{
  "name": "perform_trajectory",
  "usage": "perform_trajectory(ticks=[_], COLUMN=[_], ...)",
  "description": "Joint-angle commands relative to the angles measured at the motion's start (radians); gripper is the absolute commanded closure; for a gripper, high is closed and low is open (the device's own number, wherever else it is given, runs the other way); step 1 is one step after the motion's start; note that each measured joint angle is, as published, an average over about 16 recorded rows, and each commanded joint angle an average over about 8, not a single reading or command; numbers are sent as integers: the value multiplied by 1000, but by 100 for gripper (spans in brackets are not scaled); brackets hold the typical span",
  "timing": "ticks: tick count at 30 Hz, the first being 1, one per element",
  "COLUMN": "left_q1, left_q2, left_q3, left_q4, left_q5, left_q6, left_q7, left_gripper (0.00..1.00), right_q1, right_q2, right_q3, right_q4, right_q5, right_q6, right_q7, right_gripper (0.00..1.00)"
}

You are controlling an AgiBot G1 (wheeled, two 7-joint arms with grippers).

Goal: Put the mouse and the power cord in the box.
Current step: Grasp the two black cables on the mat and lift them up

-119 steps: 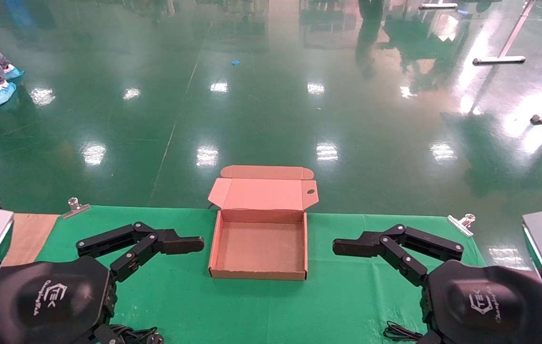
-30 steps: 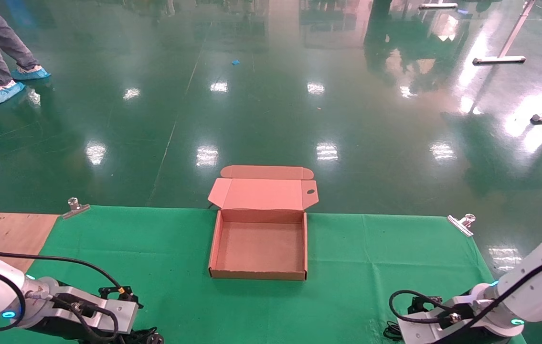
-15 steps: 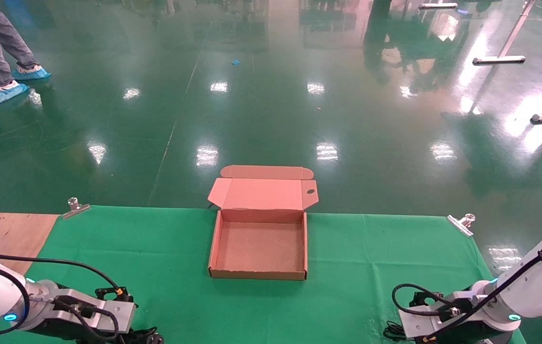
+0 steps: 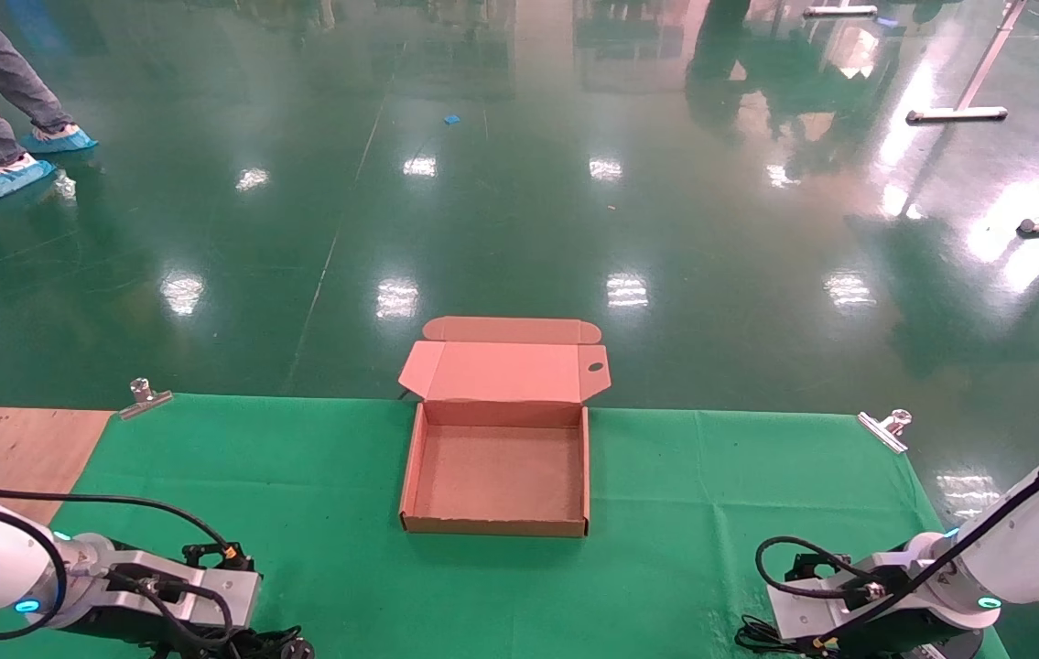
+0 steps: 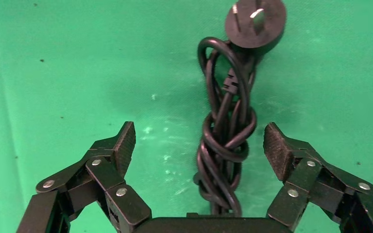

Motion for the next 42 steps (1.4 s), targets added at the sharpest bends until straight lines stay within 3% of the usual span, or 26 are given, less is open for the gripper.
perform_trajectory(ticks=[1,42], left_q1=[-1,-44], left_q2=[-1,3], left_q3=[-1,12], left_q4=[5,34], left_q5=[-1,17], left_q6=[2,112], left_q7=[5,55], left_gripper=[100,100], right_q1=[4,44], right_q2=[-6,-11], right_q3=[1,20], right_q4=[-17,-137], right_q5=[2,30], right_q6=[2,-17], right_q7=[-13,-107], right_gripper=[100,100])
